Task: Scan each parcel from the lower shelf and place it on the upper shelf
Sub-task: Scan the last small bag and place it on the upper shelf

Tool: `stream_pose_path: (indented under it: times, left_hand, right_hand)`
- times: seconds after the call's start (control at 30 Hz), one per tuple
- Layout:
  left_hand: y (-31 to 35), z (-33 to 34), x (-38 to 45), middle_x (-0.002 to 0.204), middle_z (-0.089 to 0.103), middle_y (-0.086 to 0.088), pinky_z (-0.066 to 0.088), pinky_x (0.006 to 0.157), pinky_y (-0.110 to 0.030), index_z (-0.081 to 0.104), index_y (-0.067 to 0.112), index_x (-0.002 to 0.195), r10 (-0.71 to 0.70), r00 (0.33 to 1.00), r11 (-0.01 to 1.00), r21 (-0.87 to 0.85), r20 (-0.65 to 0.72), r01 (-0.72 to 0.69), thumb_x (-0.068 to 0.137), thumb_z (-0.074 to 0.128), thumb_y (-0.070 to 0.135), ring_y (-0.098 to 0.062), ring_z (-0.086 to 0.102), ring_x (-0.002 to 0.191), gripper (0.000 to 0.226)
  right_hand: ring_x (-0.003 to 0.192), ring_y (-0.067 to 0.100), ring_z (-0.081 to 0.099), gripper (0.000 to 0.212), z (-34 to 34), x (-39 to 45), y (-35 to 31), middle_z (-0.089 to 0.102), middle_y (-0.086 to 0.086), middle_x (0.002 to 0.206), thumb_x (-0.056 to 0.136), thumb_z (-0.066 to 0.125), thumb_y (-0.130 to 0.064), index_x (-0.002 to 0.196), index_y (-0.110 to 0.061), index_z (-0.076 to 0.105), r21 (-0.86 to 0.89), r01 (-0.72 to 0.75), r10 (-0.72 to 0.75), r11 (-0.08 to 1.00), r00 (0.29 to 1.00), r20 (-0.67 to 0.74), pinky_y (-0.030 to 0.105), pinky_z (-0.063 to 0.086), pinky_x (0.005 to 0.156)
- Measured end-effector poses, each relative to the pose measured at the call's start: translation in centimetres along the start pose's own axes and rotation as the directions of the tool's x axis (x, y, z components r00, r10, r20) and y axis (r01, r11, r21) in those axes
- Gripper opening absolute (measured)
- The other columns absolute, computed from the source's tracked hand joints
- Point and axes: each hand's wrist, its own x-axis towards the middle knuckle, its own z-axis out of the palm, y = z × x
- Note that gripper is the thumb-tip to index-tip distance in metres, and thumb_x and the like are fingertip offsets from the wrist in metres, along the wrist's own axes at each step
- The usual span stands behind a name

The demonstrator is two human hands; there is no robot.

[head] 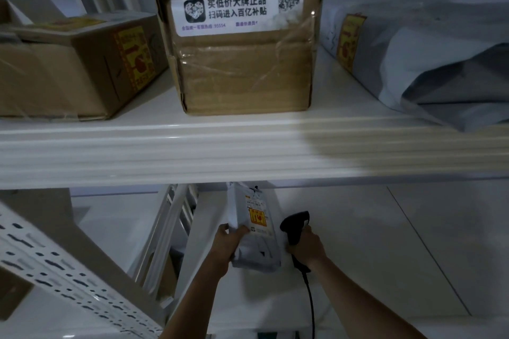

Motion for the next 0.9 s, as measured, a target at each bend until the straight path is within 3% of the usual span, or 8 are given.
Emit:
stream_pose_path:
  times: [0.17, 0.23, 0.3, 0.4, 0.5, 0.63, 0.8, 0.9]
  left_hand:
    - [0.8, 0.2, -0.9, 0.11, 0.073, -0.02, 0.057, 0.088, -0.056, 0.06, 0.0, 0.124, 0.092, 0.996, 0.994, -0.052, -0.003, -0.092, 0.055, 0.081, 0.044, -0.038, 0.071, 0.098, 0.085]
    - [2.3, 1.2, -2.4, 0.11, 0.072, -0.02, 0.059, 0.082, -0.053, 0.062, 0.001, 0.121, 0.109, 0.994, 0.992, -0.058, -0.006, -0.109, 0.055, 0.08, 0.048, -0.039, 0.07, 0.097, 0.083]
    - [3.7, 2.7, -4.4, 0.107, 0.073, -0.017, 0.057, 0.064, -0.039, 0.066, 0.004, 0.116, 0.102, 0.994, 0.992, -0.071, -0.029, -0.104, 0.068, 0.072, 0.044, -0.033, 0.069, 0.09, 0.062]
    - [5.2, 5.0, -6.9, 0.106, 0.074, -0.018, 0.054, 0.07, -0.035, 0.07, 0.005, 0.115, 0.118, 0.99, 0.987, -0.102, -0.072, -0.125, 0.073, 0.064, 0.034, -0.035, 0.068, 0.096, 0.051]
    - [6.1, 8.0, -9.2, 0.101, 0.075, -0.016, 0.052, 0.069, -0.033, 0.071, 0.006, 0.11, 0.12, 0.989, 0.987, -0.095, -0.086, -0.128, 0.087, 0.06, 0.028, -0.032, 0.069, 0.094, 0.034]
    - [7.0, 12.3, -12.2, 0.078, 0.068, -0.008, 0.046, 0.059, -0.029, 0.067, 0.009, 0.092, 0.06, 0.99, 0.993, -0.094, -0.128, -0.073, 0.094, 0.056, 0.023, -0.023, 0.063, 0.076, 0.018]
    - [7.7, 15.8, -14.9, 0.102, 0.068, -0.014, 0.06, 0.082, -0.047, 0.062, 0.006, 0.117, 0.064, 0.995, 0.995, -0.071, -0.082, -0.07, 0.094, 0.059, 0.037, -0.031, 0.066, 0.097, 0.039]
    - [8.0, 17.1, -16.0, 0.12, 0.058, -0.012, 0.059, 0.086, -0.046, 0.057, 0.027, 0.123, 0.23, 0.956, 0.954, 0.236, -0.184, -0.184, 0.09, 0.053, 0.056, -0.03, 0.061, 0.107, 0.045]
  right_hand:
    - [0.138, 0.034, 0.041, 0.101, -0.7, -0.1, 0.3, 0.032, 0.02, 0.156, 0.093, 0.06, -0.046, 0.155, 0.0, -0.005, -0.151, 0.011, 0.001, 0.989, 0.997, 0.08, 0.039, 0.041, 0.109]
    - [0.139, 0.037, 0.035, 0.097, -2.3, -1.2, -0.8, 0.021, 0.022, 0.157, 0.094, 0.056, -0.047, 0.156, -0.006, -0.007, -0.242, 0.046, -0.054, 0.969, 0.998, -0.027, 0.044, 0.038, 0.111]
    - [0.139, 0.039, 0.032, 0.097, -4.5, -3.1, -1.9, 0.014, 0.022, 0.157, 0.092, 0.061, -0.04, 0.156, -0.014, -0.008, -0.327, 0.101, -0.156, 0.94, 0.977, -0.148, 0.047, 0.035, 0.111]
    - [0.139, 0.042, 0.029, 0.103, -8.1, -6.5, -2.6, 0.001, 0.023, 0.16, 0.088, 0.067, -0.024, 0.156, -0.022, -0.011, -0.411, 0.337, -0.397, 0.847, 0.916, -0.067, 0.047, 0.037, 0.109]
    - [0.136, 0.039, 0.034, 0.108, -10.8, -9.3, -2.1, -0.003, 0.014, 0.162, 0.083, 0.072, -0.014, 0.156, -0.032, -0.005, -0.397, 0.635, -0.643, 0.663, 0.754, 0.132, 0.044, 0.043, 0.105]
    - [0.122, 0.033, 0.045, 0.094, -12.8, -10.3, -0.4, 0.01, 0.004, 0.159, 0.081, 0.072, -0.015, 0.154, -0.035, 0.016, -0.413, 0.738, -0.79, 0.534, 0.61, 0.067, 0.041, 0.05, 0.095]
    - [0.11, 0.029, 0.055, 0.076, -15.7, -11.4, 1.8, 0.043, 0.001, 0.146, 0.081, 0.071, -0.019, 0.147, -0.034, 0.038, -0.407, 0.705, -0.795, 0.58, 0.599, -0.096, 0.036, 0.049, 0.091]
    - [0.109, 0.028, 0.057, 0.065, -18.2, -12.7, 2.9, 0.055, -0.001, 0.136, 0.079, 0.073, -0.03, 0.14, -0.031, 0.05, -0.41, 0.675, -0.777, 0.613, 0.61, -0.158, 0.036, 0.049, 0.09]
